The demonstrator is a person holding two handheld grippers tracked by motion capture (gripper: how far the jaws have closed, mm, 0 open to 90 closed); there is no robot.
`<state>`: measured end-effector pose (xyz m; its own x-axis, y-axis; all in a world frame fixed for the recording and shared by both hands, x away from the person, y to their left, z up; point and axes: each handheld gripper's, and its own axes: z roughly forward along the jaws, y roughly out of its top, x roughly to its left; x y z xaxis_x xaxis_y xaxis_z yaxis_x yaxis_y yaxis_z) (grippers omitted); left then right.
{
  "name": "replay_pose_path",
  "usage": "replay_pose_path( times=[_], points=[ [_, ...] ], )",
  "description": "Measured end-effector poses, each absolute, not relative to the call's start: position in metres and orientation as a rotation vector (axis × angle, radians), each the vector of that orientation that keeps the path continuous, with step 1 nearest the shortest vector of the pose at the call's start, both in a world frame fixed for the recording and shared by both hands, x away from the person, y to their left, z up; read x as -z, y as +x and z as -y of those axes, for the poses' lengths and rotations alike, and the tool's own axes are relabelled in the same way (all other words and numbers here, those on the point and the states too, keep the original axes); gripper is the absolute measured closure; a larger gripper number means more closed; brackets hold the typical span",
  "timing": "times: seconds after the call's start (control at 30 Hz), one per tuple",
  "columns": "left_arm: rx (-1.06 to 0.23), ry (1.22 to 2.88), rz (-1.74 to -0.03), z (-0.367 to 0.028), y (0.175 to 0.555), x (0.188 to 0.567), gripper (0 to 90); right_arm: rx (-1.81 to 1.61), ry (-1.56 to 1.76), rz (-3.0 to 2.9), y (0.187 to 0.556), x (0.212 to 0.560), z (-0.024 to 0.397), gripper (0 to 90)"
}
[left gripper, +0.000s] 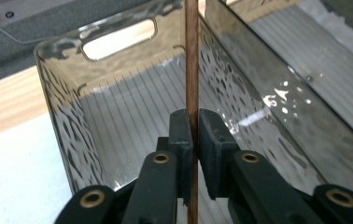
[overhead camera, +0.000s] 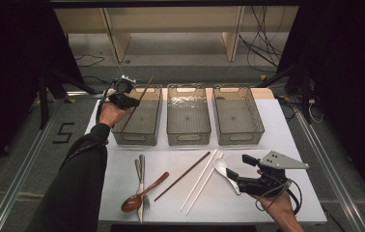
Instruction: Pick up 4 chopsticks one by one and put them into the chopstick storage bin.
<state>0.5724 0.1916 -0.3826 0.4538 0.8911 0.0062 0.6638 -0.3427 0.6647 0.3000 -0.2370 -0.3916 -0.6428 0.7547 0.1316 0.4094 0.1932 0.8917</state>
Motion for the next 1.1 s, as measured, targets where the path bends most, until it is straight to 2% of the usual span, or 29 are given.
replay_pose_path(
  times=[0.23,0.47,0.7,1.1],
  points=[
    [-0.393,2.104,-1.287,-0.186,0.561,0.376,53.9,-1.433,1.104,-2.139,0.300,0.392,0.237,25.3],
    [-0.302,2.103,-1.211,-0.173,0.527,0.361,35.0,-1.427,1.101,-2.142,0.300,0.392,0.236,25.3],
    [-0.234,2.108,-1.126,-0.163,0.489,0.357,28.4,-1.425,1.102,-2.140,0.300,0.392,0.236,25.3],
    [-0.164,2.284,-1.044,-0.127,0.448,0.364,22.6,-1.428,1.091,-2.139,0.299,0.391,0.236,25.4]
  ],
)
